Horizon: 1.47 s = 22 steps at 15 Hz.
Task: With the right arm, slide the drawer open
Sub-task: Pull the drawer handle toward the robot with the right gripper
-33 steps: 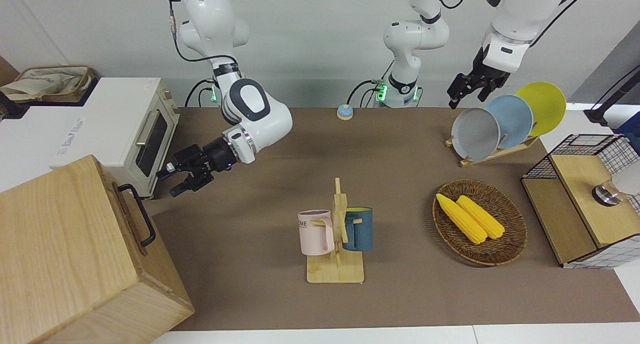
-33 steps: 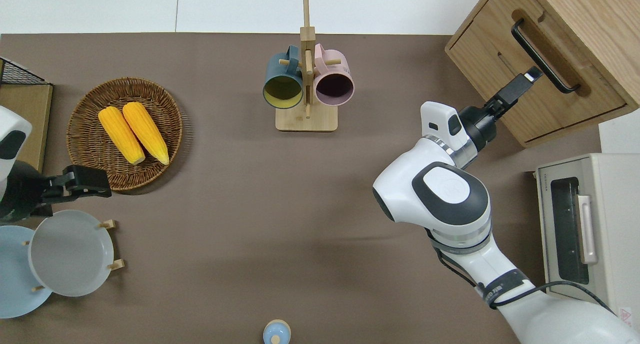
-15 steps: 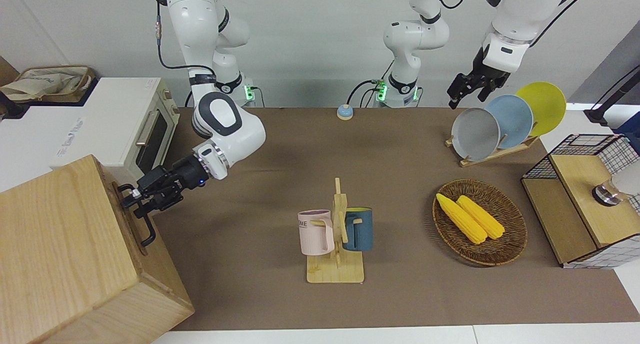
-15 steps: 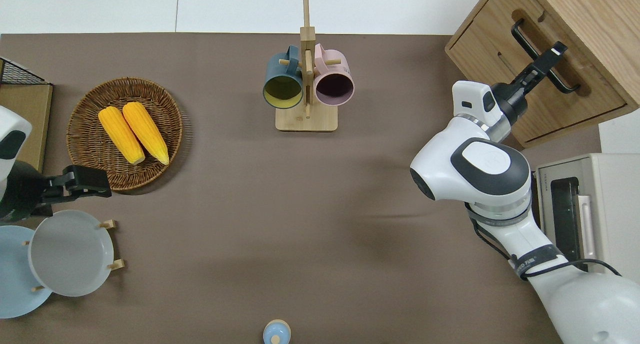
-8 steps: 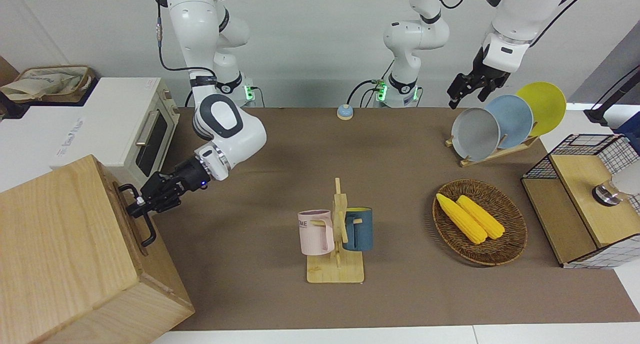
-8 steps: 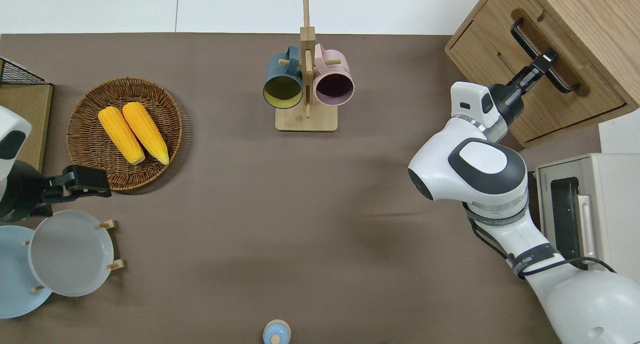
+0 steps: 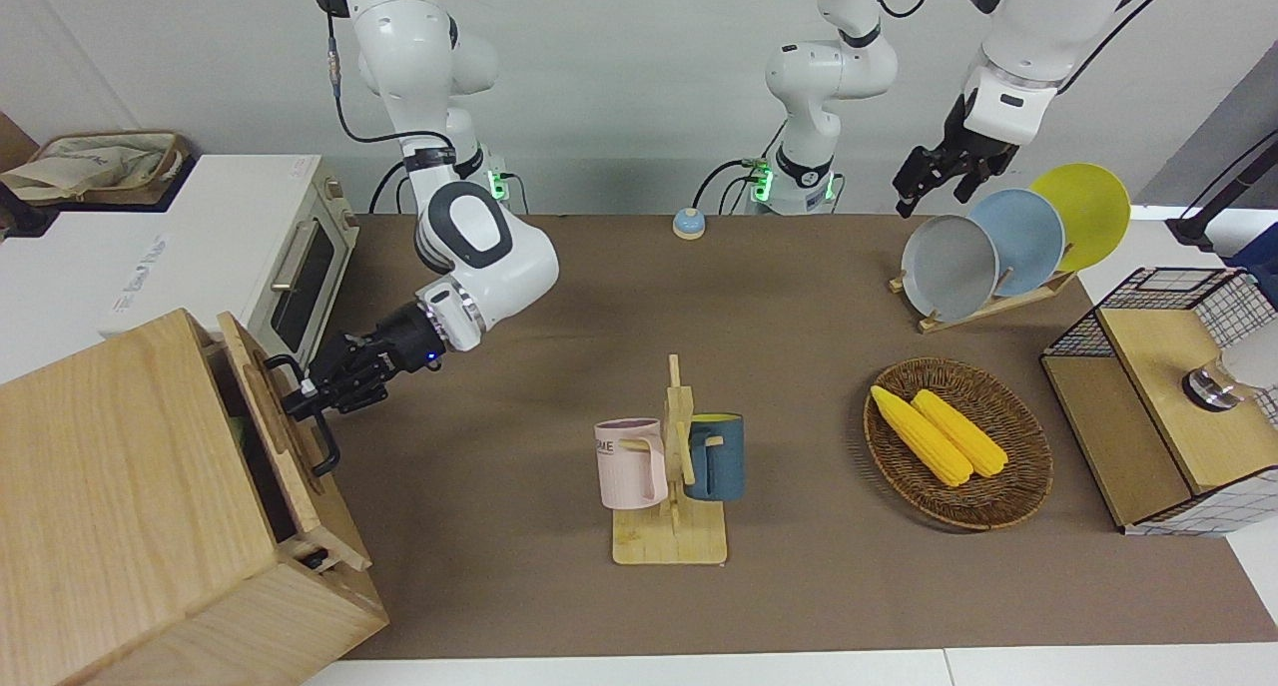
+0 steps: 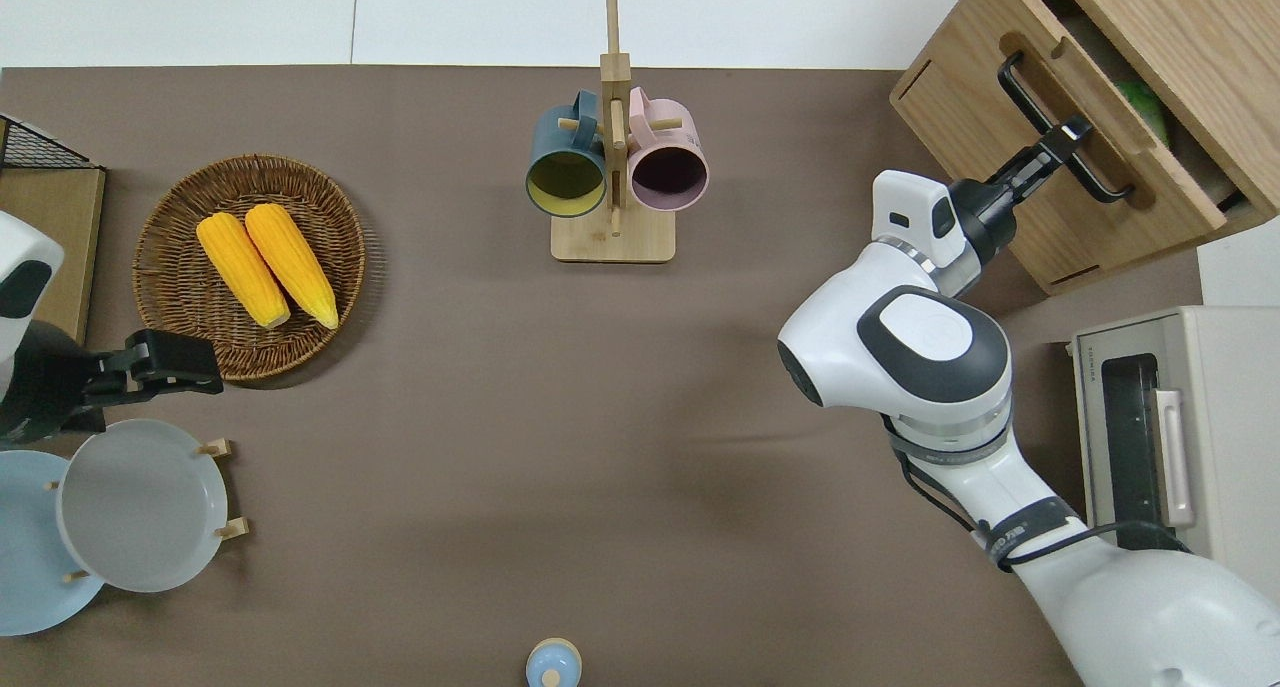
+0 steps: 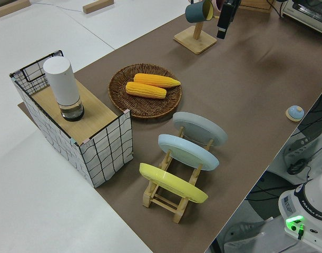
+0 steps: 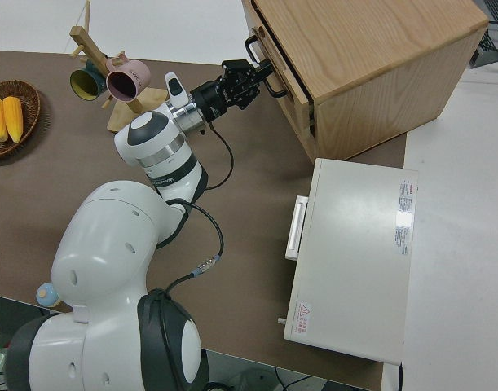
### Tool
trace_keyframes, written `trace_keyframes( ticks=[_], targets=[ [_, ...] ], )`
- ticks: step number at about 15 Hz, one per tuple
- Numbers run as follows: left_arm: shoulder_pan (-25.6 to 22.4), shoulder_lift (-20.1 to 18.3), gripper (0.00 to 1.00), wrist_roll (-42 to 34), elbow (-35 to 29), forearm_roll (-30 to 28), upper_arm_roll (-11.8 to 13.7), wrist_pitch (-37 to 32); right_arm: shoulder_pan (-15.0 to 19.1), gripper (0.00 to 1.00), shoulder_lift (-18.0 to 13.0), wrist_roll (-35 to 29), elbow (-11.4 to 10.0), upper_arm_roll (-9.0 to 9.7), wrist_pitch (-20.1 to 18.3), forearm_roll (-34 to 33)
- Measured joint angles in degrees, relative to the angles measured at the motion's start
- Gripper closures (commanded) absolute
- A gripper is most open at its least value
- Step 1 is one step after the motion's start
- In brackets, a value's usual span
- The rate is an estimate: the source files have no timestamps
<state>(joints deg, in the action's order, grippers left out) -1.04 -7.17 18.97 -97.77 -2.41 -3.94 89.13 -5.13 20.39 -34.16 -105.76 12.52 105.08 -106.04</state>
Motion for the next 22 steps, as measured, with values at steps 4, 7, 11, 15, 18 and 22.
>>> trace_keyframes(
  ticks=[4, 7, 11, 15, 18, 22],
  targets=[
    [0.0, 0.0, 0.01, 0.0, 0.0, 0.0, 0.0, 0.0, -0.6, 1.0, 0.0, 0.2, -0.1, 3.46, -4.8, 3.4],
    [0.0, 0.0, 0.01, 0.0, 0.0, 0.0, 0.0, 0.0, -0.8, 1.0, 0.0, 0.3, -0.1, 6.22, -8.2, 5.6],
    [0.0, 0.0, 0.01, 0.0, 0.0, 0.0, 0.0, 0.0, -1.5, 1.0, 0.0, 0.8, -0.1, 9.99, -13.0, 8.5],
    [0.0, 0.0, 0.01, 0.0, 0.0, 0.0, 0.0, 0.0, -1.6, 1.0, 0.1, 1.0, -0.2, 14.17, -17.2, 10.9],
    [0.0, 0.0, 0.01, 0.0, 0.0, 0.0, 0.0, 0.0, -2.1, 1.0, 0.1, 1.0, -0.2, 16.88, -20.2, 12.5],
    [0.0, 0.0, 0.01, 0.0, 0.0, 0.0, 0.0, 0.0, -3.5, 1.0, 0.2, 1.3, -0.2, 20.06, -24.2, 14.6]
  ],
)
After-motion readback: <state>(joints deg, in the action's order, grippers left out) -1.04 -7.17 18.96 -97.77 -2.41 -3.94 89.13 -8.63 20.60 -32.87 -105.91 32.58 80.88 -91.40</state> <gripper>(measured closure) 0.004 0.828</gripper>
